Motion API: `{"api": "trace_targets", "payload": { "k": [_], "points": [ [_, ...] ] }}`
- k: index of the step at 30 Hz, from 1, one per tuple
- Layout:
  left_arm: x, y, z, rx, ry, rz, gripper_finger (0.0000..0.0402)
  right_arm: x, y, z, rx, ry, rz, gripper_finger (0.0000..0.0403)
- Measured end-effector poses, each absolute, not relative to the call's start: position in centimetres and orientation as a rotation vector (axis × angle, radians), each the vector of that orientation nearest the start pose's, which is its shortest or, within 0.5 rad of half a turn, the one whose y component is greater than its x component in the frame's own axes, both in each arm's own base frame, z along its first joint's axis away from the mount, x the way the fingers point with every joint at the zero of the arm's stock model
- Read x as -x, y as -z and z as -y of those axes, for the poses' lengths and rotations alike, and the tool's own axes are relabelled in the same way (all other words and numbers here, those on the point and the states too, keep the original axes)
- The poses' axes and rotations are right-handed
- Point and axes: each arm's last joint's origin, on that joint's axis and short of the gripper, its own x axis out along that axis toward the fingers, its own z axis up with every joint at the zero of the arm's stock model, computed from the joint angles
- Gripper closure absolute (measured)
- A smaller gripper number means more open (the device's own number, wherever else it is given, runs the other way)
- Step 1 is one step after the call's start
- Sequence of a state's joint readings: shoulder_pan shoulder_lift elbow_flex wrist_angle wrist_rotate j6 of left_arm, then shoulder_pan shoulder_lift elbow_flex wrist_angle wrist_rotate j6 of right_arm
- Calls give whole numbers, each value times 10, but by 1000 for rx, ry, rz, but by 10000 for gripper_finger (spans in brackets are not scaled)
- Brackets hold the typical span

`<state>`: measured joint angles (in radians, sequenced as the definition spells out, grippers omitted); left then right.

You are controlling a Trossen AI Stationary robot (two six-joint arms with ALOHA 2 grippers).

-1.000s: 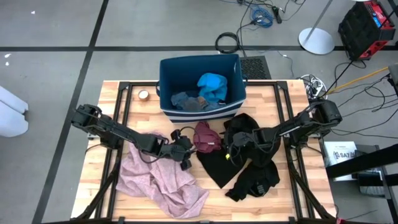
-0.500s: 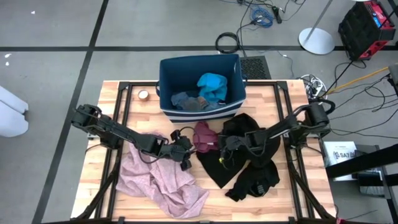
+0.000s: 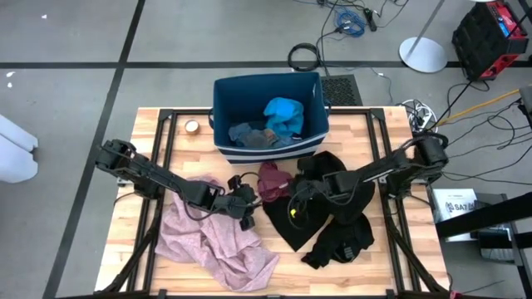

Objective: Sort clothes
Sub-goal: Put the maroon boxer shorts into the blue laundry bin

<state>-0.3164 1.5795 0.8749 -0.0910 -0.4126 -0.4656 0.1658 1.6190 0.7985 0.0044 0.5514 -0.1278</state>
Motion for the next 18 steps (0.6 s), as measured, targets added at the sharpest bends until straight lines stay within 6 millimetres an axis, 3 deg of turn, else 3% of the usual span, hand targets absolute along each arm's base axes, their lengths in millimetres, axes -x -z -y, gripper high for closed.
{"api": "trace_targets", "payload": {
  "k": [10, 18],
  "points": [
    [-302, -187, 87, 160, -259, -700, 251, -295, -278, -35, 484, 333, -705, 402],
    [-302, -187, 88, 153, -262, -696, 251, -283, -363, -37, 469, 341, -528, 402]
  ]
}}
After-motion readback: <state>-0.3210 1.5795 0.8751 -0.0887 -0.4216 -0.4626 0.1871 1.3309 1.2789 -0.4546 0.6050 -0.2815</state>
